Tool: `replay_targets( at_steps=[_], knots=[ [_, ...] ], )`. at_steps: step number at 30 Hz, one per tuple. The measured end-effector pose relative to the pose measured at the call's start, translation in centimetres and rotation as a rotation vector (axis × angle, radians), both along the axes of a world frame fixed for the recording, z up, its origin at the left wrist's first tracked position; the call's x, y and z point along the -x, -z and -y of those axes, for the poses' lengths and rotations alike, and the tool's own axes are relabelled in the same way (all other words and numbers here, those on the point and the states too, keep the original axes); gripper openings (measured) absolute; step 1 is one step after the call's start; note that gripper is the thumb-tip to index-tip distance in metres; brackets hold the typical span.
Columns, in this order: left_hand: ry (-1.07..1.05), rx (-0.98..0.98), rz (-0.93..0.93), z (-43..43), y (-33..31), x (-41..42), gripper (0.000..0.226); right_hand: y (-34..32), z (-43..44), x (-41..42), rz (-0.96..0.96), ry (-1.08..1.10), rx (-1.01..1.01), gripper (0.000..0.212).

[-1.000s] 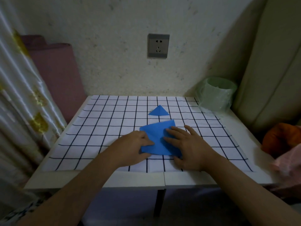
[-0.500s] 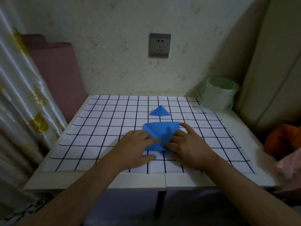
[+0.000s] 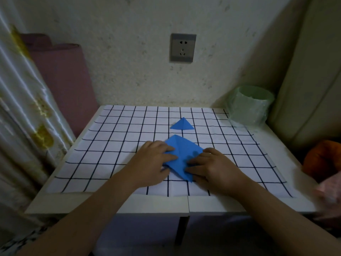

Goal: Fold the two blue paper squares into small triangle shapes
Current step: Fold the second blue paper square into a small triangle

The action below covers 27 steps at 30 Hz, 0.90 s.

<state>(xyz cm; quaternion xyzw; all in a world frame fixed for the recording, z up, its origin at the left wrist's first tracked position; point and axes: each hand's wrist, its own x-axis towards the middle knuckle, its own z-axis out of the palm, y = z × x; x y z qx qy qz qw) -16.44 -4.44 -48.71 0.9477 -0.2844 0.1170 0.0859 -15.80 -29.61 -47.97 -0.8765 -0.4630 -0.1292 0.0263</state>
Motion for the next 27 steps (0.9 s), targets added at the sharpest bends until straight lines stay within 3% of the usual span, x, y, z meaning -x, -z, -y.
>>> replay_targets(
  at_steps=[5, 9, 16, 27],
  knots=[
    [0.000, 0.046, 0.079, 1.7, -0.2, 1.7, 0.031, 0.2, -0.6, 0.3, -0.046, -0.024, -0.104, 0.025],
    [-0.036, 0.273, -0.105, 1.6, 0.4, 2.1, 0.021, 0.4, -0.7, 0.4, -0.132, 0.023, -0.213, 0.018],
    [-0.244, 0.544, -0.221, 2.5, 1.6, 1.9, 0.011, 0.5, -1.0, -0.3, -0.355, 0.205, -0.301, 0.022],
    [-0.436, 0.612, -0.248, 3.3, 1.7, 1.5, 0.022, 0.3, -2.6, -2.1, -0.541, 0.538, -0.248, 0.029]
  ],
)
